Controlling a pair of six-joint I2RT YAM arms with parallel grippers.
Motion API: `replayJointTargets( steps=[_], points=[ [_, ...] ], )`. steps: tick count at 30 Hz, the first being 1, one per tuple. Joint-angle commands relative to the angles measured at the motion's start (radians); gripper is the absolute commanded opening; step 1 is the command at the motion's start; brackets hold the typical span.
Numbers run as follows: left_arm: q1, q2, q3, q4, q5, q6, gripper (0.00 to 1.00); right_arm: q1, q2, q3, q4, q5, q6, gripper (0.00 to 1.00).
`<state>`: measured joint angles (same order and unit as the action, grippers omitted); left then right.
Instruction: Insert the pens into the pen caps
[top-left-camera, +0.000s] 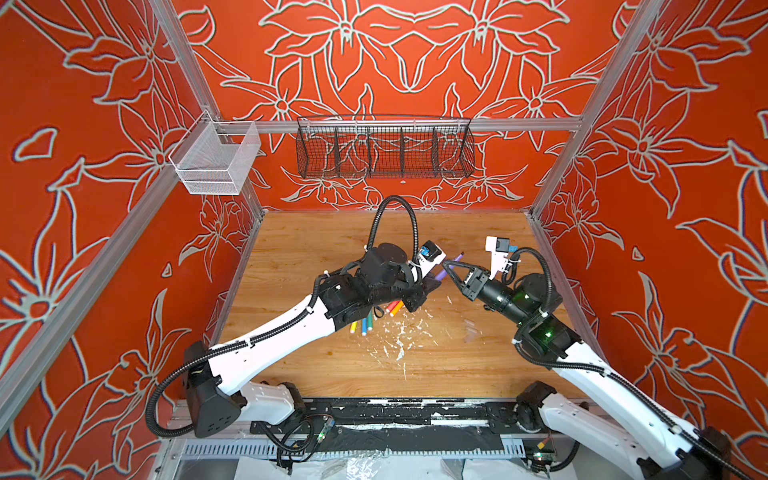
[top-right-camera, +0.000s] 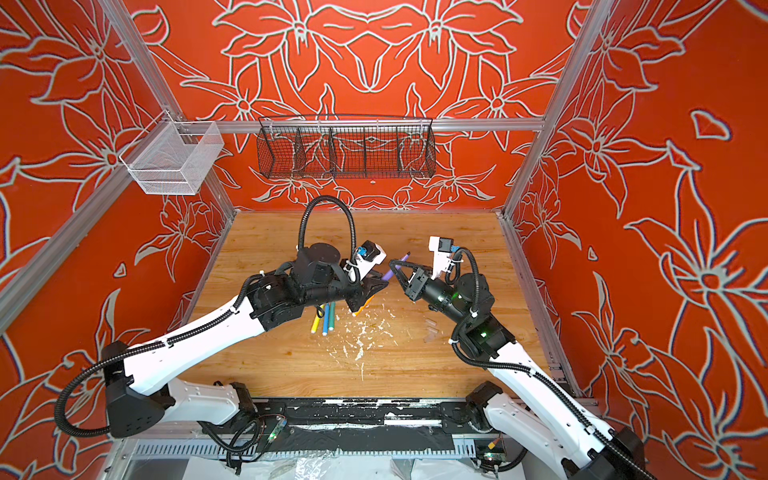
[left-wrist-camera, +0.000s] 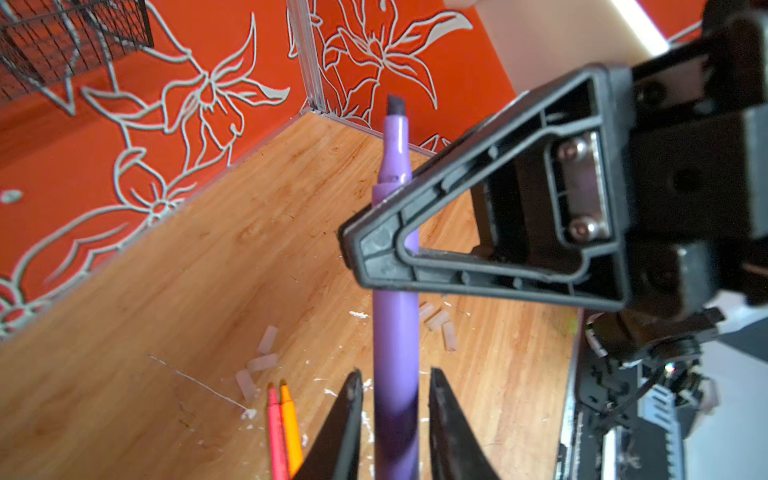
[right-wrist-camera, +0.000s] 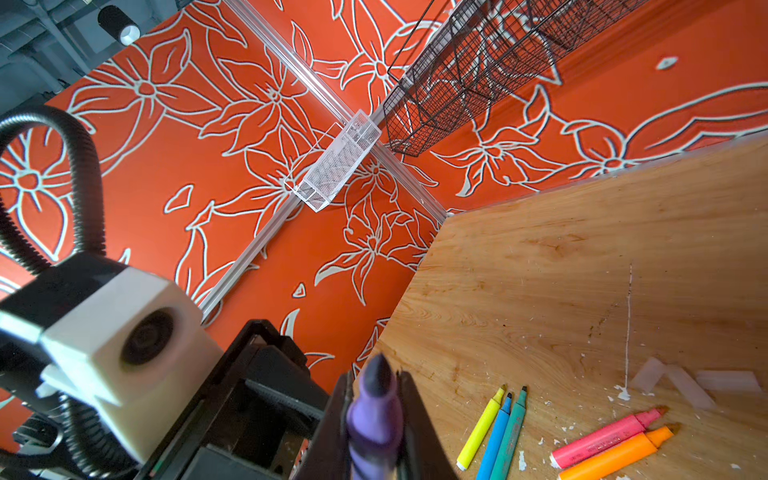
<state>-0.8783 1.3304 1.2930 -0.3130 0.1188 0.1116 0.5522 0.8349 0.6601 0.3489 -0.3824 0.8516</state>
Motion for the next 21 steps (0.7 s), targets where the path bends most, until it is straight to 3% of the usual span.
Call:
replayJointTargets(
  steps=[1, 5, 18, 21],
  points=[
    [-0.005, 0.001, -0.006, 0.018, -0.02, 0.015, 0.37, 0.028, 0.015, 0.023, 0.057, 0.009, -0.011, 0.0],
    [-0.004, 0.001, -0.015, 0.028, -0.037, 0.022, 0.4, 0.055, 0.026, 0.033, 0.057, 0.016, -0.027, 0.0],
    [-0.005, 0.03, -0.009, 0.031, -0.044, 0.028, 0.39, 0.096, 0.013, 0.015, 0.075, 0.048, -0.049, 0.0],
    [-0.005, 0.04, -0.002, 0.024, -0.049, 0.034, 0.3, 0.097, 0.012, 0.012, 0.066, 0.065, -0.054, 0.0]
  ],
)
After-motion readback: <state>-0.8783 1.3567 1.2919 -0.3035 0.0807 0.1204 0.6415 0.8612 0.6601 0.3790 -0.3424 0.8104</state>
